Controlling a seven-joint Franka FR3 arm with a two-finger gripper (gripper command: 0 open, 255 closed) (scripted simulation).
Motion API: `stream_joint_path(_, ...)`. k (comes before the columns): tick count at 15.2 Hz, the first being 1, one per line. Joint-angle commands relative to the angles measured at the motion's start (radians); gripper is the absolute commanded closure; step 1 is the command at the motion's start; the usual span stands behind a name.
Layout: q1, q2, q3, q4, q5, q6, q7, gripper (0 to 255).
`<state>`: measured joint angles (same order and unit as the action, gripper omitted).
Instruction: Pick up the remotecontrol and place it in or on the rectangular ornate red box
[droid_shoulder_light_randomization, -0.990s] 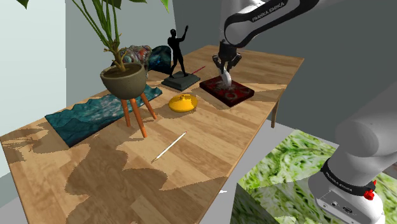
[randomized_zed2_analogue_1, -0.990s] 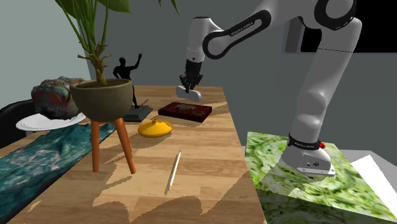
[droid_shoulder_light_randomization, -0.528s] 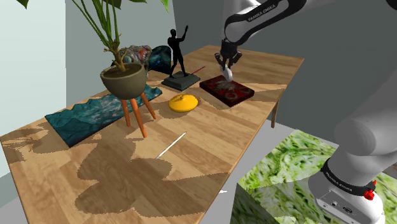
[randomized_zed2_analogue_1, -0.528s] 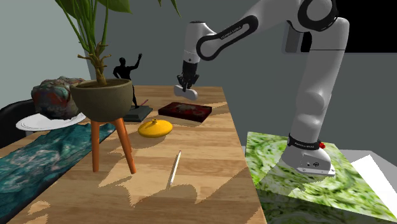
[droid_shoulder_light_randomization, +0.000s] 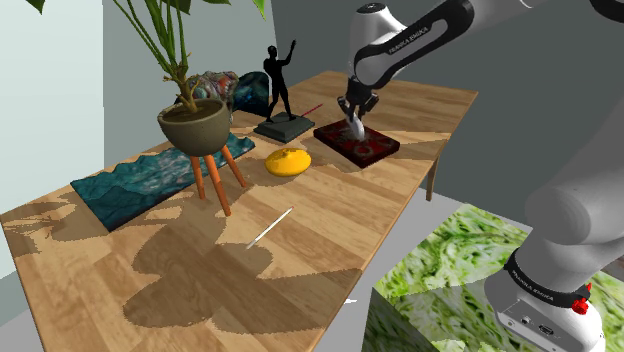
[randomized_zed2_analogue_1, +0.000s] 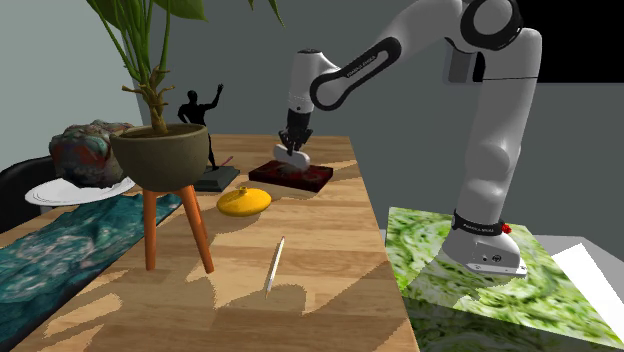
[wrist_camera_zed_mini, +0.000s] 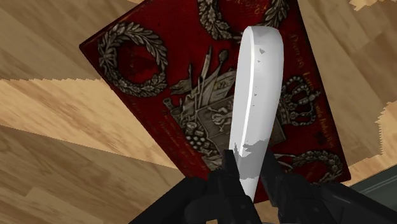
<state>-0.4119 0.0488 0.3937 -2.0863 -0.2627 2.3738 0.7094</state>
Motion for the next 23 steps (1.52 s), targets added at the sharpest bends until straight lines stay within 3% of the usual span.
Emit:
stream_joint_path(1, 0.0, 0.011, -0.001, -0.015, -0.012, 0.024, 0.012, 255)
stream_joint_path(11, 0.001, 0.028, -0.003, -0.031, -0.031, 0.055, 0.029, 255)
stream_joint_path(12, 0.001, 0.029, -0.003, -0.028, -0.031, 0.053, 0.028, 0)
stream_joint_path(17, 0.001, 0.028, -0.003, -0.031, -0.031, 0.055, 0.029, 0)
stream_joint_path(21, 0.003, -0.067, 0.008, -0.013, 0.043, -0.045, -0.021, 0)
stream_joint_path(23, 0.004, -0.067, 0.007, -0.014, 0.043, -0.045, -0.021, 0)
